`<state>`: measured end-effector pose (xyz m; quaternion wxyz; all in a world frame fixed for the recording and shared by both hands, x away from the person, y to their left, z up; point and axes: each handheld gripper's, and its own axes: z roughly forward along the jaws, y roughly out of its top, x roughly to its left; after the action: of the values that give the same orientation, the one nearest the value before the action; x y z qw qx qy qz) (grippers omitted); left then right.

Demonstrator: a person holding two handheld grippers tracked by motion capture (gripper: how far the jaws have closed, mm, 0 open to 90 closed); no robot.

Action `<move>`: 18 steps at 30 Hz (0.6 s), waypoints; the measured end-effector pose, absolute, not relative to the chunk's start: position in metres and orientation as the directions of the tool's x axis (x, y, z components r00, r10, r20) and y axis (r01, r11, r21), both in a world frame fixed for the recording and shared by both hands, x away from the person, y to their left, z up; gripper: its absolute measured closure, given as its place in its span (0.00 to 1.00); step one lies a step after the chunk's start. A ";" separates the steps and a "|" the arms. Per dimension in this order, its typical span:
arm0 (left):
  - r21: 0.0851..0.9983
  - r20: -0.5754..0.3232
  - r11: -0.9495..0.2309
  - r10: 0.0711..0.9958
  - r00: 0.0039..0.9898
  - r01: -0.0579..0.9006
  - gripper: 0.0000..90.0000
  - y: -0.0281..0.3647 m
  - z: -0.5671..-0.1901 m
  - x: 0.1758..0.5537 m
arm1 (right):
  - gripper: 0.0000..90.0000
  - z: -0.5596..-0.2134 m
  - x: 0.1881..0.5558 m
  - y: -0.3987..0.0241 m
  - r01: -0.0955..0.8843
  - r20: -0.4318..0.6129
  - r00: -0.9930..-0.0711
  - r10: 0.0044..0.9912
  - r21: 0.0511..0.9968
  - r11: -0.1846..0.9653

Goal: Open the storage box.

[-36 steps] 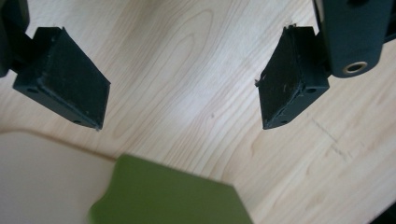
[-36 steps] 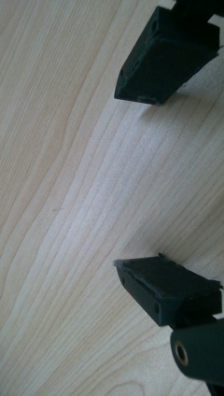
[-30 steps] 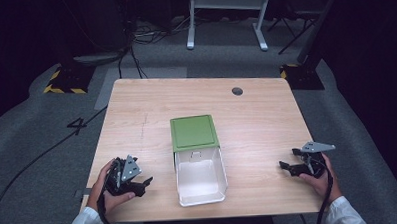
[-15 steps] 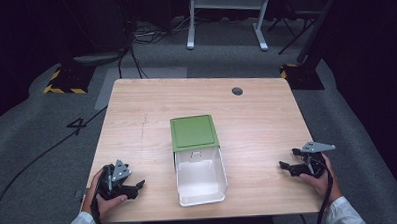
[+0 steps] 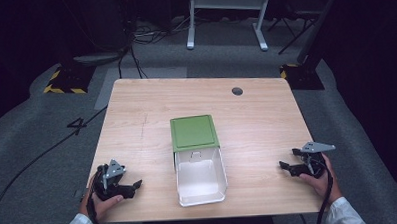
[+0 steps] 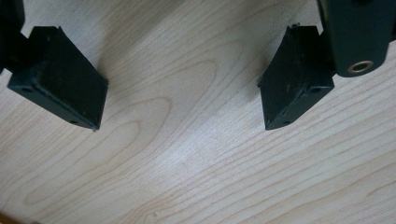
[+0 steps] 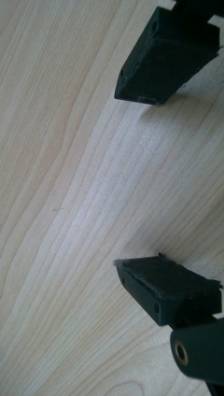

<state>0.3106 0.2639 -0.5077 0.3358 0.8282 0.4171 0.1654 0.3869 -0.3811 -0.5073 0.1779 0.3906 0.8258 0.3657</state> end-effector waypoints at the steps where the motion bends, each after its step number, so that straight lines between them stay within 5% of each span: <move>1: 0.694 -0.006 -0.426 0.803 0.597 0.580 0.17 0.264 -0.508 0.311 | 0.17 -0.507 0.387 -0.381 0.515 -0.008 -0.632 0.775 0.743 0.428; 18: 0.695 -0.004 -0.426 0.804 0.595 0.579 0.17 0.264 -0.508 0.312 | 0.17 -0.507 0.387 -0.381 0.515 -0.007 -0.632 0.775 0.743 0.427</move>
<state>0.3124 0.2639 -0.5076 0.3355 0.8276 0.4178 0.1670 0.3869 -0.3812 -0.5073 0.1775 0.3904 0.8259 0.3659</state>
